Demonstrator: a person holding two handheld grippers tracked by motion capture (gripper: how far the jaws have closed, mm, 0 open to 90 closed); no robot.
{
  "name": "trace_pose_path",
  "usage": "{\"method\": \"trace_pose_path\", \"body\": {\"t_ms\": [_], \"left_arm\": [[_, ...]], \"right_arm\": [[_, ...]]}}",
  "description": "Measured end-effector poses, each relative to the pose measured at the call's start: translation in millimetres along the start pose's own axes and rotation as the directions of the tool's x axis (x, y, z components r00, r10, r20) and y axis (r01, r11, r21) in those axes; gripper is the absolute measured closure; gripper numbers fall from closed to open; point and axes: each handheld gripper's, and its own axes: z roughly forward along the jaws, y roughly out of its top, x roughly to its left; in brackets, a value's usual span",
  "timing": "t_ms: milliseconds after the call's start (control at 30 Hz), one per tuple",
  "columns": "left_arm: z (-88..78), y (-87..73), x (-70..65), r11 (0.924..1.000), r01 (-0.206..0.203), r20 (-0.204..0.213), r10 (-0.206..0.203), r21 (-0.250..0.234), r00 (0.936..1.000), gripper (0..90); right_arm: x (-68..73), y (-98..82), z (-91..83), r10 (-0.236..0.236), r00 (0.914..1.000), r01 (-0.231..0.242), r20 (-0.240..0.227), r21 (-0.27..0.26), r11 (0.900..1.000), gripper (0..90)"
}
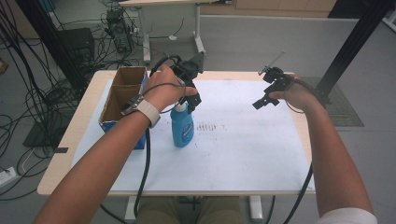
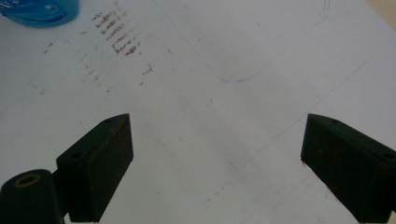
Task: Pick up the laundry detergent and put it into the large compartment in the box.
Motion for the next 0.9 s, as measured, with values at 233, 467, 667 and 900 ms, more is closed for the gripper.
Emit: {"method": "trace_pose_path", "body": {"t_ms": [233, 467, 667, 900], "left_arm": [[4.3, 2.5, 1.4, 0.9997, 0.023, 0.001, -0.023, 0.007, 0.9997, 13.0], [7.0, 5.0, 2.6, 0.9996, 0.027, 0.005, -0.027, 0.01, 0.9996, 13.0], [12.2, 7.0, 3.5, 0.9991, 0.041, 0.003, -0.041, 0.013, 0.9992, 13.0], [18.4, 8.6, 5.8, 0.9988, 0.047, 0.012, -0.047, 0.012, 0.9988, 13.0]], "right_arm": [[0.0, 0.1, -0.2, 0.001, 1.0, -0.001, 0.002, 0.001, 1.0, 9.3], [0.8, 0.2, -0.4, -0.002, 1.0, 0.002, 0.002, -0.002, 1.0, 9.3], [0.9, -0.6, -1.2, -0.001, 1.0, 0.001, 0.001, -0.003, 1.0, 9.3], [1.1, -1.6, -1.5, -0.005, 1.0, 0.005, 0.002, -0.006, 1.0, 9.3]]}}
